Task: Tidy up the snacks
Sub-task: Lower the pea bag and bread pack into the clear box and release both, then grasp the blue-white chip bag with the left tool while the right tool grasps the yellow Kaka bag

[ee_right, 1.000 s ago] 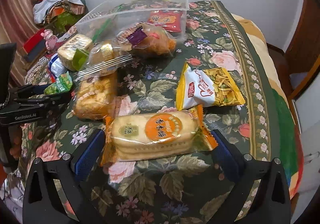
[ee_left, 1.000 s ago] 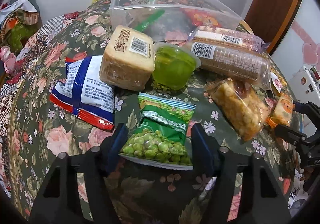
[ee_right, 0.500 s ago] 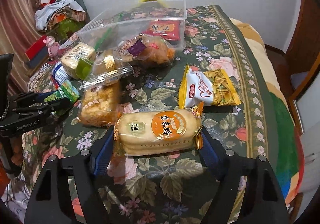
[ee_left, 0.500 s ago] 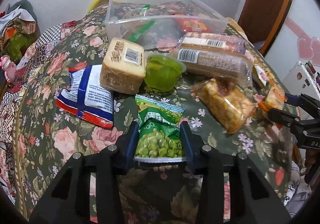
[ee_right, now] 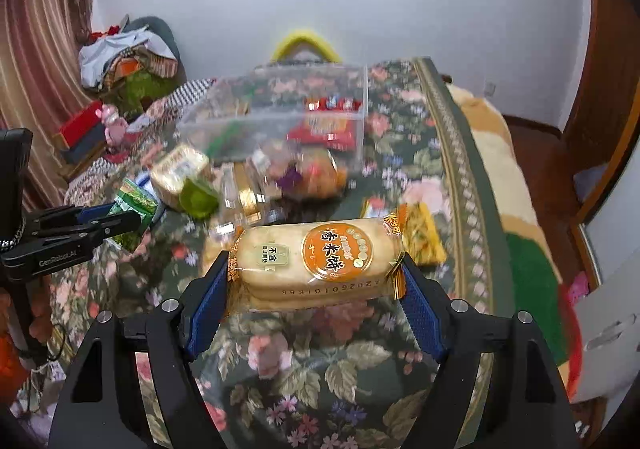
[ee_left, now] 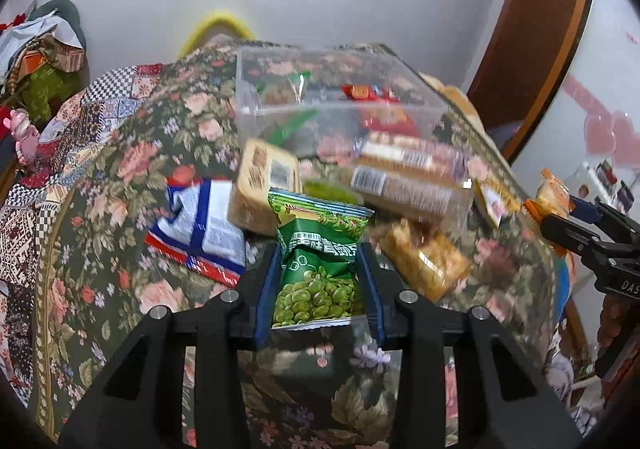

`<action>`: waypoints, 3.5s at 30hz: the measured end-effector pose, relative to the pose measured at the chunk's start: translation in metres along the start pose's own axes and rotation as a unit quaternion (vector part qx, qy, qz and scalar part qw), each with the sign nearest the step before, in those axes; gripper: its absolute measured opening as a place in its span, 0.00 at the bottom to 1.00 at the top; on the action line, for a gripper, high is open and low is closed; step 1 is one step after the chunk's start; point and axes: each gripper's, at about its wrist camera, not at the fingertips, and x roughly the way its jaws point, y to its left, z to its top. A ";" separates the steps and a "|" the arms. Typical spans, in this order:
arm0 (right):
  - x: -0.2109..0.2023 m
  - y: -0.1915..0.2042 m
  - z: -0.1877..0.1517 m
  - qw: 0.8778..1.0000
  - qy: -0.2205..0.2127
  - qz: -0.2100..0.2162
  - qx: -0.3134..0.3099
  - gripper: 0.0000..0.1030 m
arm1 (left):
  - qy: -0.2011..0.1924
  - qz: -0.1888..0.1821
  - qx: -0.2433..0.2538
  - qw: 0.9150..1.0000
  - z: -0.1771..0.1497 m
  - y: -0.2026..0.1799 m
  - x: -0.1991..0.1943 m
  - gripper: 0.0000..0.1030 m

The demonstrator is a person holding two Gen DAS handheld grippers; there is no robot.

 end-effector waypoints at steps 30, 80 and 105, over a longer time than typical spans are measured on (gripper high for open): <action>0.071 0.028 0.127 0.996 -0.070 0.006 -0.059 0.74 | -0.059 0.012 -0.004 0.998 0.137 0.022 0.048 0.37; 0.138 0.040 0.172 0.992 0.006 0.009 -0.124 0.88 | -0.040 0.025 -0.015 0.999 0.184 0.044 0.082 0.54; 0.041 -0.001 0.063 0.996 -0.005 -0.048 -0.074 0.94 | 0.013 0.038 -0.045 0.998 0.060 0.082 0.013 0.66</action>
